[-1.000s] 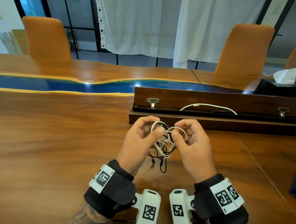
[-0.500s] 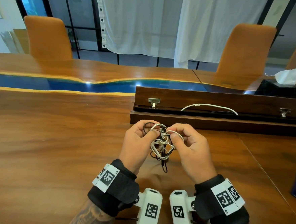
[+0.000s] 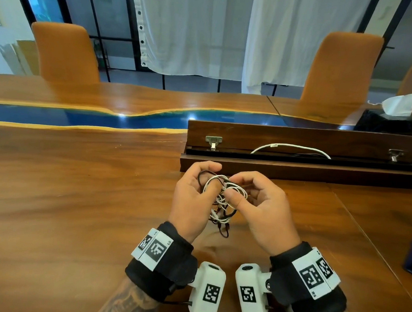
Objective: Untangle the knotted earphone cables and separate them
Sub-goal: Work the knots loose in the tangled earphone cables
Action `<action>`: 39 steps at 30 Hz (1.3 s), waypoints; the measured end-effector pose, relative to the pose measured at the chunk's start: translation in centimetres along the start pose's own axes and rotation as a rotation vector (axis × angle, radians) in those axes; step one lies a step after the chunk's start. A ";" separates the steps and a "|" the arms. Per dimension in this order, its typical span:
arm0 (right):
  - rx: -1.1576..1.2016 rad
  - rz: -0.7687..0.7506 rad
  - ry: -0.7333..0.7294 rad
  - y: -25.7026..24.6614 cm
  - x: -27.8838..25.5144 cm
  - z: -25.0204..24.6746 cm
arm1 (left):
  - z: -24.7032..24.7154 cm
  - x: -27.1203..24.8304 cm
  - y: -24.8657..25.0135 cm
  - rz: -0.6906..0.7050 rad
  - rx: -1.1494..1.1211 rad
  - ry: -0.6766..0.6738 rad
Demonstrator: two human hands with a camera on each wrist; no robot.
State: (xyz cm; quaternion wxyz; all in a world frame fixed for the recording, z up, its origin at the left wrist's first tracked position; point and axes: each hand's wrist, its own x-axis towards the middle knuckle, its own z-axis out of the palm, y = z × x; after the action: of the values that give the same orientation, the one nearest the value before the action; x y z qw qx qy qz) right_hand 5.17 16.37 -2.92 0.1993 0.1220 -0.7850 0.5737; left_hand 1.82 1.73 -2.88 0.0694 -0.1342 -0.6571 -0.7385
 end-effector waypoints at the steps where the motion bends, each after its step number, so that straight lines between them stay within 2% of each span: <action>1: 0.003 -0.002 0.003 0.0 0.0 0.0 | -0.1 0.1 0.0 -0.010 0.001 -0.024; 7: 0.022 0.006 0.101 0.4 0.2 -0.1 | -0.6 0.1 0.4 -0.035 0.038 -0.195; 9: 0.040 0.015 0.150 0.5 0.2 -0.1 | -0.8 0.2 0.3 -0.041 0.049 -0.213; 11: 0.052 0.036 0.165 0.5 0.3 0.0 | -0.8 0.2 0.3 -0.045 0.031 -0.177; 16: -0.050 -0.019 0.056 0.7 0.2 0.1 | -0.1 -0.2 0.3 -0.057 -0.032 -0.064; 21: -0.031 0.041 0.049 0.6 0.1 0.2 | -0.2 0.1 -0.1 -0.057 -0.076 0.013; 29: 0.006 0.087 0.054 1.4 0.2 0.4 | -0.2 0.1 -0.7 -0.069 -0.041 -0.015; 34: 0.115 0.161 0.067 1.9 0.2 0.8 | -0.4 0.1 -1.0 -0.100 -0.026 -0.018; 39: 0.321 0.303 0.062 2.3 0.1 1.0 | -0.5 0.1 -1.3 -0.168 -0.104 -0.029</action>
State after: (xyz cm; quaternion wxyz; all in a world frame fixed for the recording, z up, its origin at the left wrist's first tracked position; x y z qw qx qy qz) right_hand 4.00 16.14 -5.06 0.1130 0.0148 -0.6864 0.7182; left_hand 1.34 1.45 -4.14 -0.0093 -0.0927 -0.6279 -0.7727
